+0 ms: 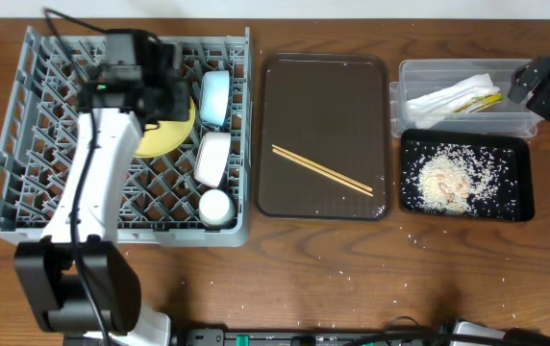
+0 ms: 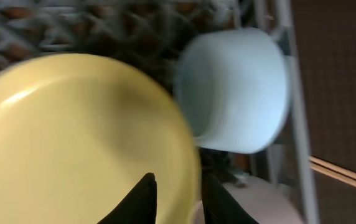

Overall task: Sort waste into correct bins and load items into the dishwasher
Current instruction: 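Lower the yellow plate upright into the rack beside the bowls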

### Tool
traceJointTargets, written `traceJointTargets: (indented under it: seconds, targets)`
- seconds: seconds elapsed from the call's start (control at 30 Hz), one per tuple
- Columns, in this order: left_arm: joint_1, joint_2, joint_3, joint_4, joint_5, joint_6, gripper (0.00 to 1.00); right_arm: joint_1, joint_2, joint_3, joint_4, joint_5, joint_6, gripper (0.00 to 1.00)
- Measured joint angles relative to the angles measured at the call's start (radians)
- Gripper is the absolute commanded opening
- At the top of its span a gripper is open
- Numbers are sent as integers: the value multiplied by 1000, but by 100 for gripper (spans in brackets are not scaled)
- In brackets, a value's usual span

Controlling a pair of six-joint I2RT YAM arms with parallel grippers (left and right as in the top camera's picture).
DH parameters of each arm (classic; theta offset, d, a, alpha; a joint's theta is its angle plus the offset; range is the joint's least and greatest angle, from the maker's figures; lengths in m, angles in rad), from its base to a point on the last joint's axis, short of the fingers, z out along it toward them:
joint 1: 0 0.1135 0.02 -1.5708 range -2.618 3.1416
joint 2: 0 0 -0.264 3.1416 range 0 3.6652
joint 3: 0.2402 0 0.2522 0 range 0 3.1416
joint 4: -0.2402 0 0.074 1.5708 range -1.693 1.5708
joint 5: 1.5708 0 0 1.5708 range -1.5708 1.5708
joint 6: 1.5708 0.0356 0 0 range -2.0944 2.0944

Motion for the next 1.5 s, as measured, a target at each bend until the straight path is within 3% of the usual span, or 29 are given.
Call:
traceJointTargets:
  seconds: [0.2, 0.57, 0.73, 1.5]
  targets:
    - [-45, 88, -1, 26, 7, 6, 19, 0, 0, 0, 0, 0, 0, 99]
    - [-26, 109, -3, 33, -21, 11, 19, 0, 0, 0, 0, 0, 0, 99]
    - [-26, 163, -3, 34, -37, 18, 13, 0, 0, 0, 0, 0, 0, 99]
    - [-26, 177, -2, 48, -216, 23, 11, 0, 0, 0, 0, 0, 0, 99]
